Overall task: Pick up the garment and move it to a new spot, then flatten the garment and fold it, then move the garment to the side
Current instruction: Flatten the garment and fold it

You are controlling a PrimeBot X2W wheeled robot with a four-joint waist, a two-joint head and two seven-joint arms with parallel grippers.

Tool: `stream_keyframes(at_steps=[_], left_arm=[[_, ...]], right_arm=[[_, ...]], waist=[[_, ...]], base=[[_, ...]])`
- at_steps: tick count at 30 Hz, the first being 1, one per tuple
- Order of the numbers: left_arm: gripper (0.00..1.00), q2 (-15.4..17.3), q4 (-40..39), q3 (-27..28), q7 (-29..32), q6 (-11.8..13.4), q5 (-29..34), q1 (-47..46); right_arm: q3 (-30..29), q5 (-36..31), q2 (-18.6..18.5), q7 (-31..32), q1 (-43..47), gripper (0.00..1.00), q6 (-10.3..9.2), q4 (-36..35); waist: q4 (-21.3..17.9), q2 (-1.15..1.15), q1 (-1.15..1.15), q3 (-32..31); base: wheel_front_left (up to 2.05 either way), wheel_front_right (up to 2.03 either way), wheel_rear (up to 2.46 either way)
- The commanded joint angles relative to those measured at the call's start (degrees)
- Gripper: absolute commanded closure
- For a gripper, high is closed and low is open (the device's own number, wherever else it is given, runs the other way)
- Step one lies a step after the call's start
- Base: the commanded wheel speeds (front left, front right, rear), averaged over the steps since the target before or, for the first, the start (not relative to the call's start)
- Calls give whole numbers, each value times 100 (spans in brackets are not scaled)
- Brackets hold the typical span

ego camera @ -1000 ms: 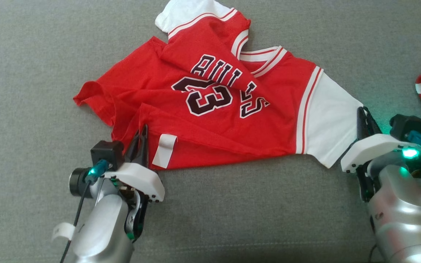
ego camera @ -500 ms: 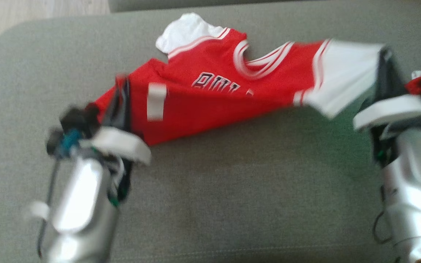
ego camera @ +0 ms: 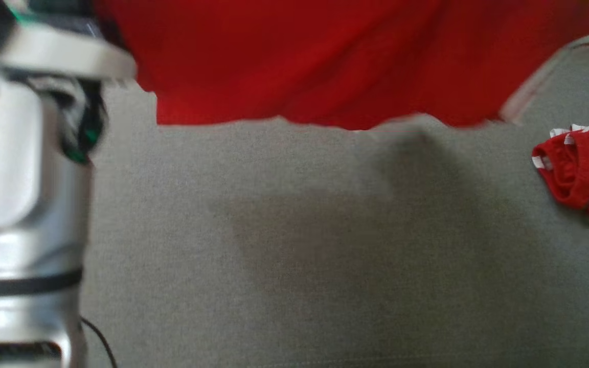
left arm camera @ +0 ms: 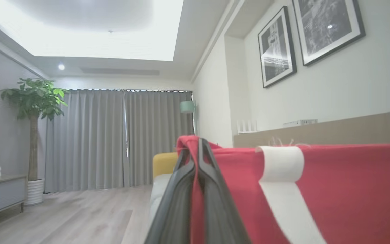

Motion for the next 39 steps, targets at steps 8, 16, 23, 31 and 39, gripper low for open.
stream_keyframes(at_steps=[8,16,23,31,39], left_arm=[[100,495,-50,165,634,72,107,-1170],[100,395,921,-95,333,230,431,-2036],[100,411,1222,-25,-107,546,693,-3174],[100,226,1311,426,-116,624,350,-2036],[100,-331,1124,554,-116,527,222,457]], right_arm=[[-51,-158,-119,867,-897,100,37,-522],[-133,-581,134,593,-1837,100,37,435],[-625,-1190,101,-469,-3203,100,37,1228],[-385,-922,171,-679,-2314,100,37,1926],[301,16,335,-719,288,100,37,1779]], waist=[[157,0,0,715],[74,0,0,1515],[-54,0,0,1956],[-202,0,0,1892],[-419,0,0,1579]], base=[[0,0,0],[0,0,0],[0,0,0],[0,0,0],[0,0,0]])
